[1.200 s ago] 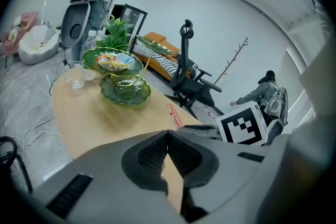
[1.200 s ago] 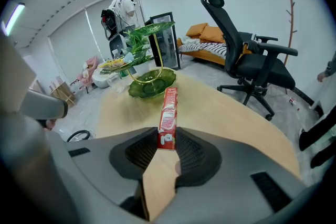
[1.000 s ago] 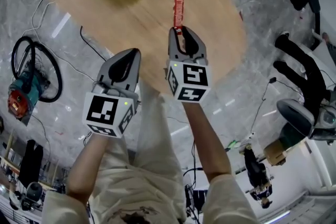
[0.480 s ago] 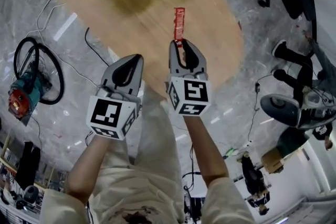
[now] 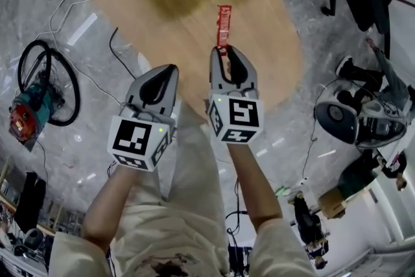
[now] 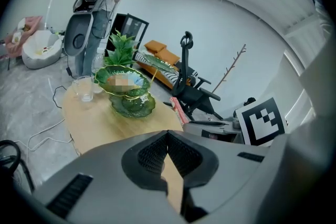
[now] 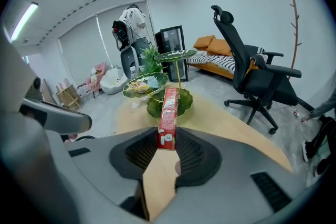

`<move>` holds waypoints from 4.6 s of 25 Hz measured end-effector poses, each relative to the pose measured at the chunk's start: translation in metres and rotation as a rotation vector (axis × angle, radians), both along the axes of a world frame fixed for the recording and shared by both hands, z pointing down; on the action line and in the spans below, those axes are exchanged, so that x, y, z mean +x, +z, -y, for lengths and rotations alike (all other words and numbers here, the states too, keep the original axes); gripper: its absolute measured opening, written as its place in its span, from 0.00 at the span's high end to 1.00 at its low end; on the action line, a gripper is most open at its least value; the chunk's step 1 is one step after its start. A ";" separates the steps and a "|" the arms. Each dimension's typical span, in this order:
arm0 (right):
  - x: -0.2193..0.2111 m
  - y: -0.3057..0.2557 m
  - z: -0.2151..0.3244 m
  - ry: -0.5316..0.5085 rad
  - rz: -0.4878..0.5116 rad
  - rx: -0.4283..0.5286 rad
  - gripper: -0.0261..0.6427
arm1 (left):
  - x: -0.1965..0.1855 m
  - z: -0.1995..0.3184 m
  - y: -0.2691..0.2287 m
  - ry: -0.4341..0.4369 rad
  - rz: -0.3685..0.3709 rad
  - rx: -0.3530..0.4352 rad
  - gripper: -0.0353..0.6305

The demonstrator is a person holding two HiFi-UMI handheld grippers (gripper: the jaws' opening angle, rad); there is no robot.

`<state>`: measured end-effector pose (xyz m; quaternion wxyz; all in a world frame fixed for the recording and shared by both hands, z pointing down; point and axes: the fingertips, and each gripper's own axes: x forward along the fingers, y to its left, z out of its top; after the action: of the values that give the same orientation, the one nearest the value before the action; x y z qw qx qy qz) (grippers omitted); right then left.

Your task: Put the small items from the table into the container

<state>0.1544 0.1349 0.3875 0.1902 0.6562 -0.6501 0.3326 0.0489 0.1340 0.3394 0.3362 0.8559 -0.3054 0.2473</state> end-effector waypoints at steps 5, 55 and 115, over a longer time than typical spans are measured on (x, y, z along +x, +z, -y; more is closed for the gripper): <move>-0.012 -0.013 0.010 -0.005 -0.006 0.020 0.80 | -0.010 0.006 -0.009 -0.007 -0.014 0.012 0.94; -0.120 -0.057 0.164 -0.074 -0.008 0.048 0.80 | -0.111 0.154 -0.031 -0.093 -0.038 0.019 0.94; -0.083 -0.060 0.192 -0.043 -0.099 0.084 0.92 | -0.095 0.167 -0.026 -0.139 -0.027 0.017 0.94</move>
<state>0.0713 -0.0573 0.3280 0.2013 0.6653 -0.6672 0.2678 -0.0464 -0.0335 0.3137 0.3492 0.8388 -0.3616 0.2092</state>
